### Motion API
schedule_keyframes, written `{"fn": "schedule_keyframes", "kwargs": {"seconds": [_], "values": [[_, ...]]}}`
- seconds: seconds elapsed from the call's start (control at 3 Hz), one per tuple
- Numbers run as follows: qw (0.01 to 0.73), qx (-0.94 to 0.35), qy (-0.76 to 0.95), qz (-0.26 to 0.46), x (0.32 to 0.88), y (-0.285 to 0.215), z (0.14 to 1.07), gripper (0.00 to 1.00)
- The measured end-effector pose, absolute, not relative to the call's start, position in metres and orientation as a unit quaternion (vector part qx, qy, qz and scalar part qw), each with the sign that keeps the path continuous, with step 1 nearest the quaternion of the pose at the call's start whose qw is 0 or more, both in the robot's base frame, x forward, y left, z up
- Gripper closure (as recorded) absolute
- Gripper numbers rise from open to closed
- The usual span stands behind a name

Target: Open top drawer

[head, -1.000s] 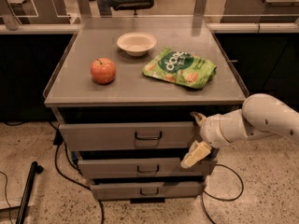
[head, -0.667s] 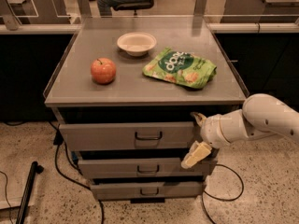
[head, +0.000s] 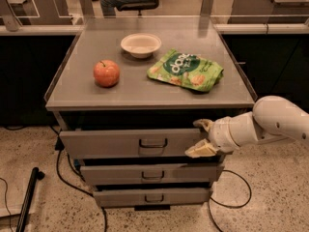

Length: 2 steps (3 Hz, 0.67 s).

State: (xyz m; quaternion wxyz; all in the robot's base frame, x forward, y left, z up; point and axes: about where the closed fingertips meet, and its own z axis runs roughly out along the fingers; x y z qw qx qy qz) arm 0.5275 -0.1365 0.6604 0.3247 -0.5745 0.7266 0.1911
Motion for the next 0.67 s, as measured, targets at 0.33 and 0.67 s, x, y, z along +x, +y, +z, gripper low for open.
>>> {"fn": "schedule_keyframes", "kwargs": {"seconds": [0.33,0.67], "values": [[0.325,-0.575,0.727,0.191,0.5285,-0.1364,0.6694,0.73],[0.325,-0.575,0.727,0.191,0.5289,-0.1400,0.6762,0.96]]}}
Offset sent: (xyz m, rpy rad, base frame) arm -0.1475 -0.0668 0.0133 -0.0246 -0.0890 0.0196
